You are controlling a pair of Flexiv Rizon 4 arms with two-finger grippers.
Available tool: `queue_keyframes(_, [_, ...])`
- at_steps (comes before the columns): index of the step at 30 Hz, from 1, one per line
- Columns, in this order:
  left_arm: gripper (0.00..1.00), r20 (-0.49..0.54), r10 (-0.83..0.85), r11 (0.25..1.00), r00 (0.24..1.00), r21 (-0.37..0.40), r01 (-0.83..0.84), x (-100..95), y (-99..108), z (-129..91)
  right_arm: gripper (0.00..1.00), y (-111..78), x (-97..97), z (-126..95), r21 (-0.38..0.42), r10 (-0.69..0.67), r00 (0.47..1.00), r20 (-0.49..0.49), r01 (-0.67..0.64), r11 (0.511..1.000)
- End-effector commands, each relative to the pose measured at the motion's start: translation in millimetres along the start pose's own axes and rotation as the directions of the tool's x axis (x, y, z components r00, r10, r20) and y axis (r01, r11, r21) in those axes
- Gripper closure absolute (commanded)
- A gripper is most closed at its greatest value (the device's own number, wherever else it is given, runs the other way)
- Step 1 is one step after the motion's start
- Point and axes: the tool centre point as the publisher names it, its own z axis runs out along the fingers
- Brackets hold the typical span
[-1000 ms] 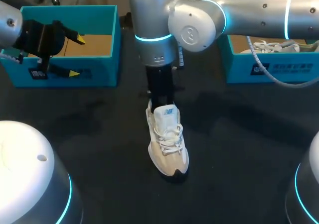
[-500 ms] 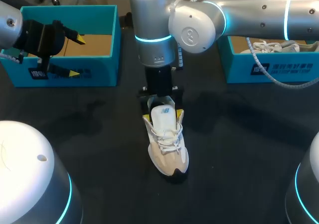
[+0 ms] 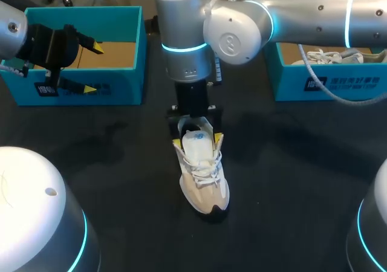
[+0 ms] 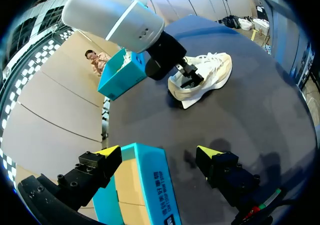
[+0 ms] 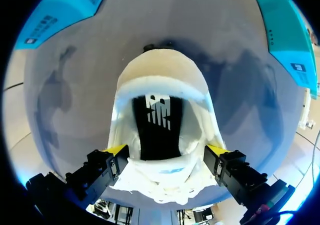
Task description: Take the shoe out of the shoebox, open the shoe tongue, remove and reinsert the insole, then place the shoe into the shoebox
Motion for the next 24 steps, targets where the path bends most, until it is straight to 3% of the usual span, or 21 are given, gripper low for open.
queue_keyframes(1, [0.00, 0.000, 0.000, 1.000, 1.000, -0.003, 0.000, 1.0, -1, -1, 0.00, -12.0, 0.8, -15, -0.025, 0.012, 1.000, 0.019, -0.011, 1.000])
queue_keyframes(8, [0.00, 0.000, 0.000, 1.000, 1.000, -0.003, 0.000, 1.0, -1, -1, 0.00, -23.7, 0.3, -34, -0.076, 0.020, 1.000, 0.019, -0.019, 0.997])
queue_keyframes(17, [0.00, 0.000, 0.000, 1.000, 1.000, -0.003, 0.000, 1.0, -1, -1, 0.00, -38.1, -3.0, -49, -0.066, 0.037, 0.997, 0.062, -0.033, 0.997])
queue_keyframes(18, [0.00, 0.000, 0.000, 1.000, 1.000, -0.003, 0.000, 1.0, -1, -1, 0.14, -39.7, -3.1, -49, -0.066, 0.037, 0.997, 0.063, -0.033, 0.997])
queue_keyframes(19, [0.00, 0.000, 0.000, 1.000, 1.000, -0.003, 0.000, 1.0, -1, -1, 0.50, -41.3, -3.2, -49, -0.064, 0.039, 0.997, 0.066, -0.035, 0.997])
queue_keyframes(23, [0.00, 0.000, 0.000, 1.000, 1.000, -0.003, 0.000, 1.0, -1, -1, 0.72, -46.6, -4.0, -48, -0.063, 0.047, 0.997, 0.067, -0.042, 0.997])
queue_keyframes(24, [0.00, 0.000, 0.000, 1.000, 1.000, -0.003, 0.000, 1.0, -1, -1, 0.81, -47.5, -3.9, -48, -0.064, 0.048, 0.997, 0.067, -0.044, 0.997])
